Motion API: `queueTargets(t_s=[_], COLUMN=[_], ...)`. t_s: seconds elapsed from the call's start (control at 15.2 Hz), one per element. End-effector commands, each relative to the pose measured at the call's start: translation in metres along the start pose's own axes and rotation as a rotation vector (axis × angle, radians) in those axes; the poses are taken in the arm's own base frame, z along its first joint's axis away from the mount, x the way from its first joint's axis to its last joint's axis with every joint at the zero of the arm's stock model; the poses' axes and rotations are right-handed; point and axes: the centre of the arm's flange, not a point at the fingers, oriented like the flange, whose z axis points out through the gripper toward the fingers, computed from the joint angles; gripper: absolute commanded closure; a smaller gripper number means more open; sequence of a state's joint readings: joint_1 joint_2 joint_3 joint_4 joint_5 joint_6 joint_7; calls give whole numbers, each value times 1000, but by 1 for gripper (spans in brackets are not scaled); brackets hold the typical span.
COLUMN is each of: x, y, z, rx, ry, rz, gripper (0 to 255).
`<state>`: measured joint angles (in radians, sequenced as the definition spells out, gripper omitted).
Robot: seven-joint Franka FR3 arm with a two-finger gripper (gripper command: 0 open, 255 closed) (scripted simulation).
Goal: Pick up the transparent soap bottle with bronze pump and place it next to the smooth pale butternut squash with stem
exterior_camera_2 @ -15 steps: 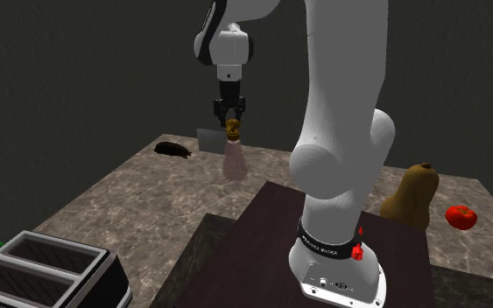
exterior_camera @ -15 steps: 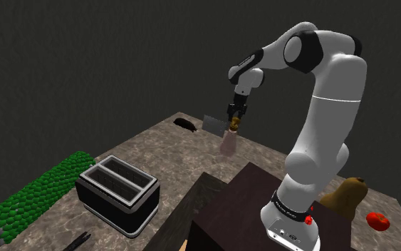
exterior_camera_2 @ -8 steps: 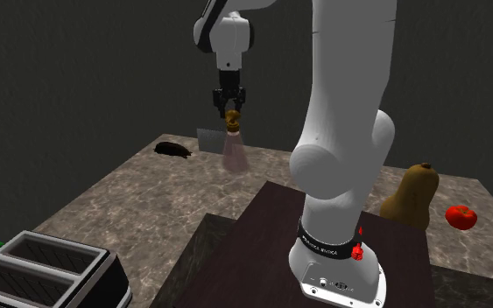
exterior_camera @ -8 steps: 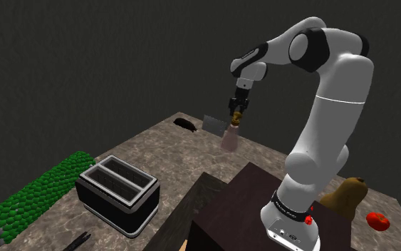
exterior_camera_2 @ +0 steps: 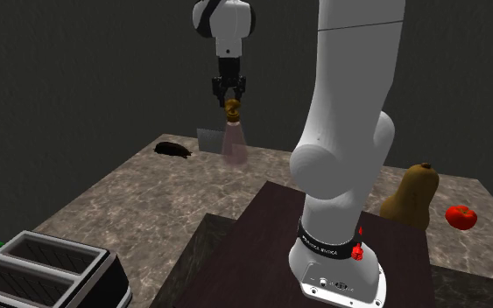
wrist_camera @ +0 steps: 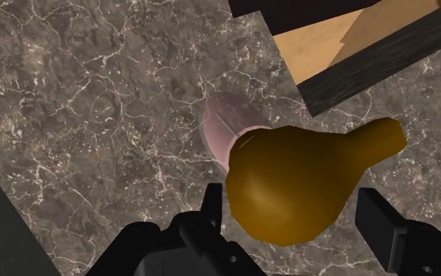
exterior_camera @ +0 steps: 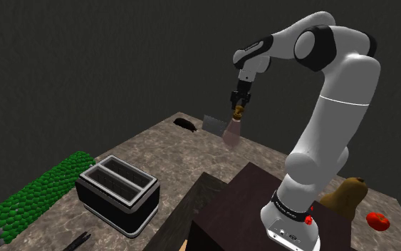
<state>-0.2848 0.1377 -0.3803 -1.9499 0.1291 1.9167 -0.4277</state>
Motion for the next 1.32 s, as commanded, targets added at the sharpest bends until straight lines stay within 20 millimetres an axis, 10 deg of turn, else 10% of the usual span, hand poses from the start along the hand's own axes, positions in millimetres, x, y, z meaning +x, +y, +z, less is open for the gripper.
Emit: queueTargets(t_s=[0.0,1.25], x=[-1,-13], y=[-2,-15], z=[-11,-110], rx=[0,0], ry=[0,0], rz=[0,0], gripper=[255,255])
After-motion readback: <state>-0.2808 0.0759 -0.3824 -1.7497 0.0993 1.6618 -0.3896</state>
